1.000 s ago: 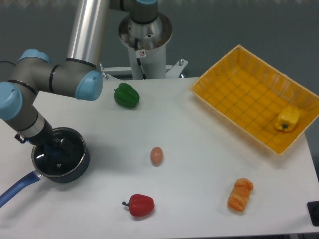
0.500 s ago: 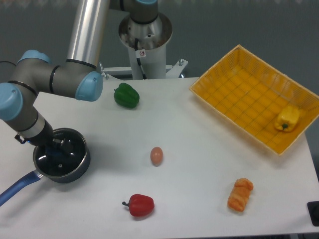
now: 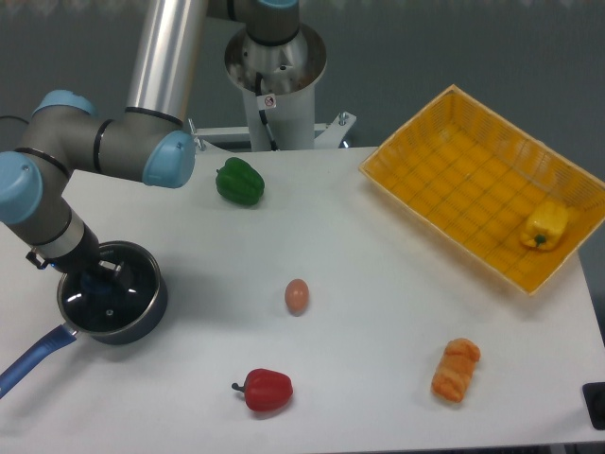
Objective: Open the lid
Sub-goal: 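Lower the gripper onto the blue lid knob and close on it, then lift the glass lid up off the saucepan by its knob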
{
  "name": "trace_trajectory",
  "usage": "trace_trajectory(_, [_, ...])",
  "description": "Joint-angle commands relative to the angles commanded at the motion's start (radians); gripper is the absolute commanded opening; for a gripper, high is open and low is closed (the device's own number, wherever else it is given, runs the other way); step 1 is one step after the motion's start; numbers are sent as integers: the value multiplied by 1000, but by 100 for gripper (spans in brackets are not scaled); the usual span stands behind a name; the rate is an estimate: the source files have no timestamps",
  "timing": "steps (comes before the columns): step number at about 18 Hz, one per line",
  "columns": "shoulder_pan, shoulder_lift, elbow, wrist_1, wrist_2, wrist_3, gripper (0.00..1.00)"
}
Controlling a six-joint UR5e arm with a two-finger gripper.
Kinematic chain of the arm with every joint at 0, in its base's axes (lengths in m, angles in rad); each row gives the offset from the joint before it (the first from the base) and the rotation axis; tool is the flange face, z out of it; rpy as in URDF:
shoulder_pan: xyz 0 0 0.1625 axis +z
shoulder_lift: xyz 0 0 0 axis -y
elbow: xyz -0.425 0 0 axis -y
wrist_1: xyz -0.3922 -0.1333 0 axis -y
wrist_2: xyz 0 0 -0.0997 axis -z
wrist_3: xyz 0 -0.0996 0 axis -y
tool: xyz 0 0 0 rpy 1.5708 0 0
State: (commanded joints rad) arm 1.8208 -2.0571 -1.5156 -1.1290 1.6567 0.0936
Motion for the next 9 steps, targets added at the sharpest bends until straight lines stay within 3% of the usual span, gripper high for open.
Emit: trace_trajectory(9, [5, 29, -5, -6, -8, 0, 48])
